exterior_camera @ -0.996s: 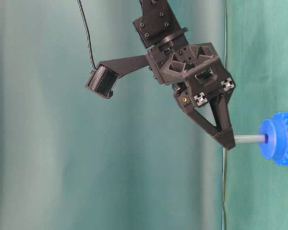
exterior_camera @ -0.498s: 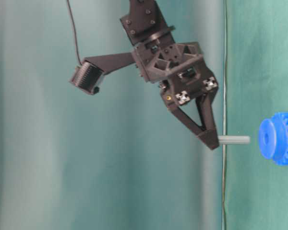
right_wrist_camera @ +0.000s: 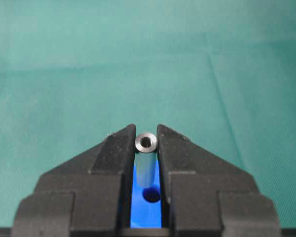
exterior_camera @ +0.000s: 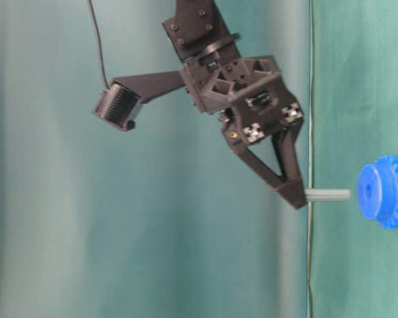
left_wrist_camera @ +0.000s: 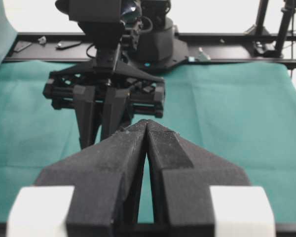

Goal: Insert the shaft placed at a random location into the center hole of the small gear at another random location.
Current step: 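Align the shaft tip above the gear hole with the right gripper, then lower the shaft into the blue gear's center hole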

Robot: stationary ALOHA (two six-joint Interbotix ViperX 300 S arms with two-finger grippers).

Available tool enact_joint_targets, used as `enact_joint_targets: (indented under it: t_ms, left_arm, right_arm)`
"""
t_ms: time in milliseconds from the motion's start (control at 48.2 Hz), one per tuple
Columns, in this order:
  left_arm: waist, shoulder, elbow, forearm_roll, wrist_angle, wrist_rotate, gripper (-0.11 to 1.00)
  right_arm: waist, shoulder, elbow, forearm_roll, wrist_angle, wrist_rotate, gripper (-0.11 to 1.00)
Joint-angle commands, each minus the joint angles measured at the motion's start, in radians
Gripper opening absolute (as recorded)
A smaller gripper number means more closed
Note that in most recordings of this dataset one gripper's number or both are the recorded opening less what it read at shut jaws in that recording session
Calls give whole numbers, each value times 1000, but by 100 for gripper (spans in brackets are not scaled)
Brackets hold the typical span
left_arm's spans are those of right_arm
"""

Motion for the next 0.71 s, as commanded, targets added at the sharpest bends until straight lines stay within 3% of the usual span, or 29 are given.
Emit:
enact_joint_targets:
  t_ms: [0, 685]
  left_arm:
    - [2, 8, -18, 3, -5, 0, 0]
    - [2, 8, -18, 3, -5, 2, 0]
  right_arm:
    - [-2, 0, -20, 3, -11, -2, 14]
    - [-8, 54, -14, 3, -52, 0, 14]
